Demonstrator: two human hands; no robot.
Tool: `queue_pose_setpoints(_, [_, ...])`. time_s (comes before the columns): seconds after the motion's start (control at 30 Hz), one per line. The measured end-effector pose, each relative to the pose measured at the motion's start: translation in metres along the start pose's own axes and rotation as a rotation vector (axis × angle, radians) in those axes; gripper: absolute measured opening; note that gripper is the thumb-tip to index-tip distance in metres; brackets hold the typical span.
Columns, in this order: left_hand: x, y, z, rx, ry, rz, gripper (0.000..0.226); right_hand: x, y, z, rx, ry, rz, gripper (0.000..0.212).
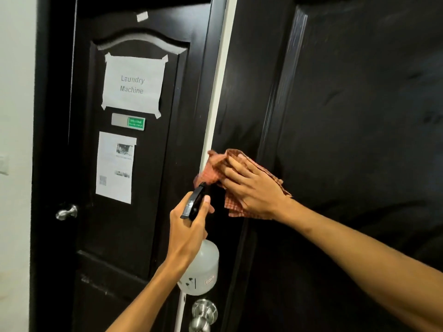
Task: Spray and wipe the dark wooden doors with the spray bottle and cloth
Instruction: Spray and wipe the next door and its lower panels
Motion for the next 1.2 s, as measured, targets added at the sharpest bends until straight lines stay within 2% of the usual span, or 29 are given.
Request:
queue_pose_setpoints(0.03, [0.004, -0.008, 0.003, -0.018, 0.001, 0.004, 0.022, 0.007, -0.004, -0.001, -0.005, 0.034, -0.066, 0.057])
queue_pose_setpoints(0.07, [0.008, -0.017, 0.006, -0.030, 0.000, 0.011, 0.021, 0.022, -0.015, -0.006, 0.016, 0.049, -0.053, 0.052])
queue_pose_setpoints(0.17, [0.026, -0.048, 0.012, -0.039, 0.005, 0.045, 0.021, 0.088, -0.061, -0.051, 0.194, 0.015, 0.296, 0.046])
queue_pose_setpoints(0.23, [0.039, -0.071, 0.016, -0.030, 0.020, 0.068, 0.025, 0.109, -0.076, -0.071, 0.261, -0.023, 0.483, 0.060])
queue_pose_setpoints(0.27, [0.044, -0.080, 0.018, -0.026, 0.020, 0.070, 0.028, 0.104, -0.078, -0.072, 0.257, -0.039, 0.482, 0.066])
queue_pose_setpoints(0.3, [0.051, -0.091, 0.019, -0.024, 0.028, 0.077, 0.030, 0.094, -0.079, -0.069, 0.239, -0.016, 0.407, 0.067])
queue_pose_setpoints(0.4, [0.069, -0.115, 0.024, -0.033, 0.058, 0.115, 0.029, 0.086, -0.080, -0.052, 0.106, 0.092, 0.083, 0.052])
queue_pose_setpoints(0.43, [0.074, -0.121, 0.025, -0.039, 0.059, 0.126, 0.028, 0.100, -0.087, -0.058, 0.134, 0.118, 0.069, 0.048])
queue_pose_setpoints(0.5, [0.084, -0.133, 0.027, -0.046, 0.065, 0.145, 0.028, 0.142, -0.108, -0.080, 0.239, 0.070, 0.296, 0.046])
queue_pose_setpoints(0.57, [0.090, -0.142, 0.029, -0.044, 0.067, 0.158, 0.027, 0.166, -0.114, -0.097, 0.304, -0.027, 0.615, 0.056])
queue_pose_setpoints(0.6, [0.092, -0.145, 0.030, -0.043, 0.065, 0.168, 0.027, 0.161, -0.113, -0.099, 0.332, -0.052, 0.688, 0.060])
queue_pose_setpoints(0.63, [0.094, -0.147, 0.033, -0.045, 0.065, 0.175, 0.027, 0.150, -0.108, -0.095, 0.344, -0.048, 0.691, 0.064])
queue_pose_setpoints(0.7, [0.096, -0.146, 0.037, -0.053, 0.069, 0.185, 0.027, 0.121, -0.087, -0.075, 0.273, 0.005, 0.506, 0.064])
queue_pose_setpoints(0.77, [0.098, -0.142, 0.043, -0.069, 0.086, 0.185, 0.026, 0.110, -0.051, -0.053, 0.181, 0.068, 0.270, 0.053])
queue_pose_setpoints(0.83, [0.101, -0.135, 0.052, -0.100, 0.087, 0.182, 0.028, 0.136, -0.027, -0.056, 0.203, 0.134, 0.220, 0.045])
queue_pose_setpoints(0.9, [0.102, -0.129, 0.062, -0.124, 0.090, 0.170, 0.029, 0.190, -0.012, -0.076, 0.282, 0.122, 0.421, 0.045])
queue_pose_setpoints(0.97, [0.103, -0.126, 0.072, -0.141, 0.096, 0.167, 0.028, 0.247, 0.009, -0.101, 0.335, 0.083, 0.728, 0.049])
queue_pose_setpoints(1.07, [0.110, -0.125, 0.098, -0.173, 0.118, 0.175, 0.024, 0.288, 0.044, -0.113, 0.396, 0.029, 1.095, 0.059])
queue_pose_setpoints(1.13, [0.118, -0.127, 0.119, -0.201, 0.118, 0.194, 0.022, 0.277, 0.036, -0.110, 0.368, 0.008, 1.123, 0.064])
queue_pose_setpoints(1.2, [0.125, -0.133, 0.141, -0.216, 0.125, 0.200, 0.023, 0.252, 0.010, -0.106, 0.308, 0.005, 0.911, 0.067])
Point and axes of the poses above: each hand's wrist, its own y-axis away from the middle knuckle, its own z-axis out of the palm, x = y × z, the point moved 6 cm from there along -y, towards the middle knuckle, and after that the axes turned 12 degrees about z, right-handed, at the moved point
